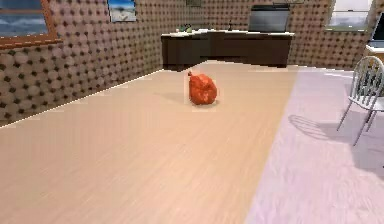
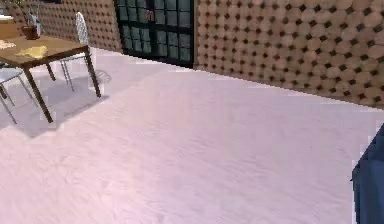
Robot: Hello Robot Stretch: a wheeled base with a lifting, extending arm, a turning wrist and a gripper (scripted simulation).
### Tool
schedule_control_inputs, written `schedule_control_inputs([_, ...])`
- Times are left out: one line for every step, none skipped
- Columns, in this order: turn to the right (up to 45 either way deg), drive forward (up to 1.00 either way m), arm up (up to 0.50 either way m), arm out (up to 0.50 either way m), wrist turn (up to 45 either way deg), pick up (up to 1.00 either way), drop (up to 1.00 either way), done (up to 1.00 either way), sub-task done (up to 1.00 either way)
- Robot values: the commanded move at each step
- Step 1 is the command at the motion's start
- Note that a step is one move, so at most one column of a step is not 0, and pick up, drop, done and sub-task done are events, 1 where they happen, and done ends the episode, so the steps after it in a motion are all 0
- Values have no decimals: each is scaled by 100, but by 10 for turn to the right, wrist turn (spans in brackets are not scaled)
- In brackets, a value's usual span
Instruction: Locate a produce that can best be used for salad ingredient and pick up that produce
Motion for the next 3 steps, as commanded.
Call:
schedule_control_inputs([-120, 0, 0, 0, 0, 0, 0, 0, 0])
schedule_control_inputs([0, 100, 0, 0, 0, 0, 0, 0, 0])
schedule_control_inputs([0, 100, 0, 0, 0, 0, 0, 0, 0])
